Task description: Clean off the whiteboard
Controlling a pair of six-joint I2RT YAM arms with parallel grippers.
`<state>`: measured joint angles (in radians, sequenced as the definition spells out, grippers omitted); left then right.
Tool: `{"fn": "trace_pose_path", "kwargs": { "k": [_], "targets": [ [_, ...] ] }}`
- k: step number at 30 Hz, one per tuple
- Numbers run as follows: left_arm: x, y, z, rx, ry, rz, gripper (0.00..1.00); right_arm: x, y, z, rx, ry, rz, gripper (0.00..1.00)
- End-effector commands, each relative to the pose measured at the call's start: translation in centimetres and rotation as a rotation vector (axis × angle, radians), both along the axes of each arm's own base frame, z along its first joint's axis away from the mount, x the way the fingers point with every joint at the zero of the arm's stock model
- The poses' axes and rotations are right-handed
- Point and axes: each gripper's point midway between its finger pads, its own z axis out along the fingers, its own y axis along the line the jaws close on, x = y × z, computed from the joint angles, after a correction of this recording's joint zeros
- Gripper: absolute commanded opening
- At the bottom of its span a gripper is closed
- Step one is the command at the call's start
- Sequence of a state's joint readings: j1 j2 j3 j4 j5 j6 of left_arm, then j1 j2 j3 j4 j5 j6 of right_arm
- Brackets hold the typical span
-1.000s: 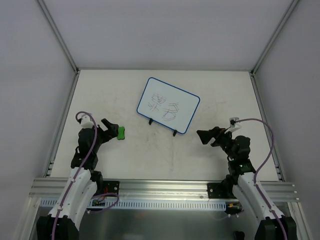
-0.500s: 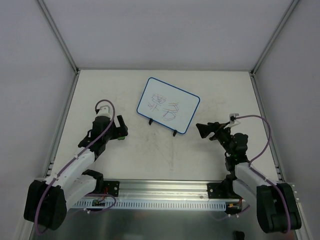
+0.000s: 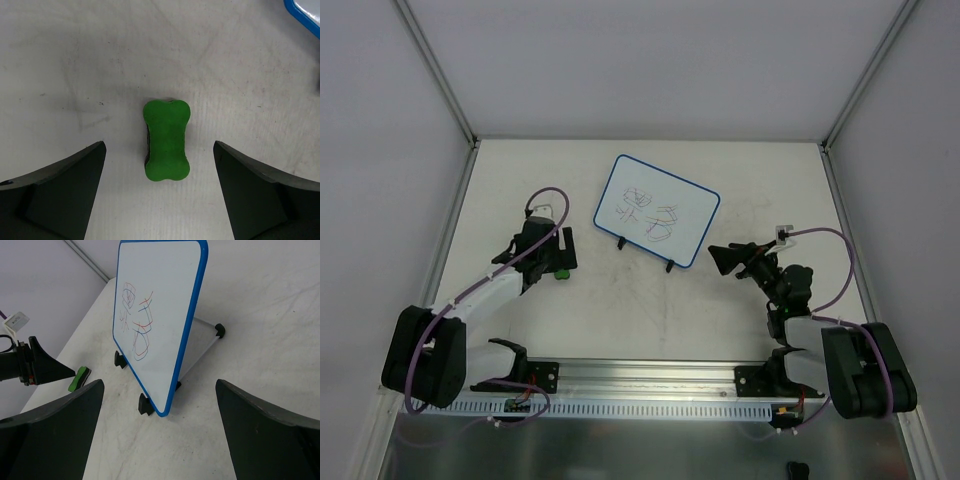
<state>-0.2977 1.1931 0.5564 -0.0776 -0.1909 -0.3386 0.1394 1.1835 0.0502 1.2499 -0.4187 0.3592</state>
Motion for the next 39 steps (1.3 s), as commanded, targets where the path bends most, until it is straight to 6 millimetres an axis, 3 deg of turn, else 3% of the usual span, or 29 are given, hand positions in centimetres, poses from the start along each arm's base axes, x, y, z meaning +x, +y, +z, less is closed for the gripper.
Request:
{"fn": "trace_pose_path", "kwargs": {
  "k": [1,9,14,19,21,32,35,39],
  "targets": [
    [0.7,-0.4,0.9,0.011,0.002,-0.038,0.90,-0.7,0.3,4.0,0.024,-0.190,0.029,0.99],
    [1.0,-0.9,0.1,0.009,0.065,-0.046,0.90,-0.8,0.6,4.4,0.028,-0.199,0.051,0.99],
    [1.3,-1.1,-0.9,0.013,0.142,-0.020,0.77,-0.9,0.6,4.6,0.029,-0.206,0.056,0.99],
    [1.2,-1.0,-1.4,0.012,0.166,0.008,0.73,-0.9,0.6,4.8,0.034,-0.206,0.060,0.99],
    [0.9,-1.0,-2.2,0.018,0.219,0.010,0.65,-0.9,0.6,4.9,0.036,-0.210,0.062,0.99],
    [0.5,-1.2,-3.5,0.013,0.284,0.039,0.55,-1.0,0.5,5.2,0.044,-0.214,0.062,0.99],
    [0.5,-1.0,-3.5,0.014,0.283,0.056,0.48,-1.1,0.4,5.3,0.046,-0.218,0.062,0.99],
    [0.6,-0.7,-2.7,0.017,0.249,0.065,0.48,-1.1,0.4,5.3,0.047,-0.215,0.065,0.99]
  ]
}}
